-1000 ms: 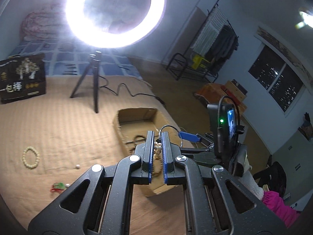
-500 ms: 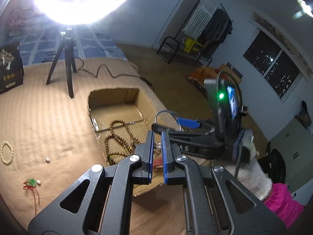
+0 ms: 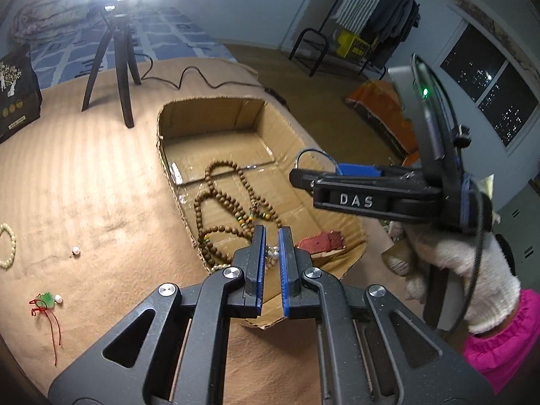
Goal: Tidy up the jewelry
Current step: 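Carry the pearl strand and blue bangle into the box and release them, then move the left tool to the green jade pendant while the right tool approaches the loose pearl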
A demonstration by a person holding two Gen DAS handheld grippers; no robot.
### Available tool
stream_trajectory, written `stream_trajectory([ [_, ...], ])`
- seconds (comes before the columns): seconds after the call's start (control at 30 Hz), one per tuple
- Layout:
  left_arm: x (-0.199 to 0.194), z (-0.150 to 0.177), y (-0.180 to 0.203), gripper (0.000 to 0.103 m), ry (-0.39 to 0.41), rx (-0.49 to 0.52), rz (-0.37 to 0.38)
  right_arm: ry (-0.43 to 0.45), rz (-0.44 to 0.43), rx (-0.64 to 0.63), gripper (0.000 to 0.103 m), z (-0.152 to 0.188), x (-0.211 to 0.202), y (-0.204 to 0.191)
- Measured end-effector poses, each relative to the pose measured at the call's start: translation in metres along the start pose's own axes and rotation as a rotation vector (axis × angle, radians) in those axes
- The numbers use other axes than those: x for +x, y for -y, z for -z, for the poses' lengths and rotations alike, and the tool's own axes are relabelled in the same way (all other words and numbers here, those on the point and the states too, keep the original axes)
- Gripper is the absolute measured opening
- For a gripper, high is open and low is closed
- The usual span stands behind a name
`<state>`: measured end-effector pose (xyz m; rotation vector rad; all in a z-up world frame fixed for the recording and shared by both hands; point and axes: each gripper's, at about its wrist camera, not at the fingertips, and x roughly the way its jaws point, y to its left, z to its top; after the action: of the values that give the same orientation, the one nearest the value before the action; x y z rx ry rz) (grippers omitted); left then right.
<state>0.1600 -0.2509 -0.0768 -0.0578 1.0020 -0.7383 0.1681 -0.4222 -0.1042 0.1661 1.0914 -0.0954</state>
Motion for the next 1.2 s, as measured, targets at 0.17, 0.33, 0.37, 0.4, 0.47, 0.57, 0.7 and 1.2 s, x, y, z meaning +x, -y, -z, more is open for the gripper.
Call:
stream_trajectory([
  [0.17, 0.008, 0.003, 0.000, 0.005, -0.017, 0.013, -0.016, -0.012, -0.002, 0.004, 0.072, 0.000, 0.004, -0.001],
  [0.33, 0.010, 0.004, 0.000, 0.005, -0.029, 0.016, -0.021, -0.009, 0.004, 0.004, 0.072, 0.000, 0.004, -0.004],
  [0.37, 0.010, 0.004, -0.001, 0.005, -0.031, 0.016, -0.023, -0.009, 0.005, 0.005, 0.072, 0.000, 0.004, -0.004],
  [0.4, 0.010, 0.004, -0.001, 0.005, -0.031, 0.016, -0.024, -0.008, 0.006, 0.006, 0.072, 0.000, 0.005, -0.004],
  [0.47, 0.011, 0.004, -0.002, 0.005, -0.031, 0.013, -0.026, -0.010, 0.009, 0.007, 0.072, 0.000, 0.005, -0.003],
  [0.57, 0.012, 0.004, -0.003, 0.006, -0.037, 0.011, -0.038, -0.011, 0.011, 0.005, 0.074, 0.000, 0.005, -0.004],
  [0.7, 0.013, 0.006, -0.006, 0.032, -0.038, 0.006, -0.059, -0.013, -0.002, 0.008, 0.081, 0.000, 0.006, -0.006],
  [1.2, -0.003, 0.008, -0.025, 0.034, -0.023, -0.008, -0.104, 0.029, -0.019, 0.022, 0.081, -0.001, -0.003, -0.015],
])
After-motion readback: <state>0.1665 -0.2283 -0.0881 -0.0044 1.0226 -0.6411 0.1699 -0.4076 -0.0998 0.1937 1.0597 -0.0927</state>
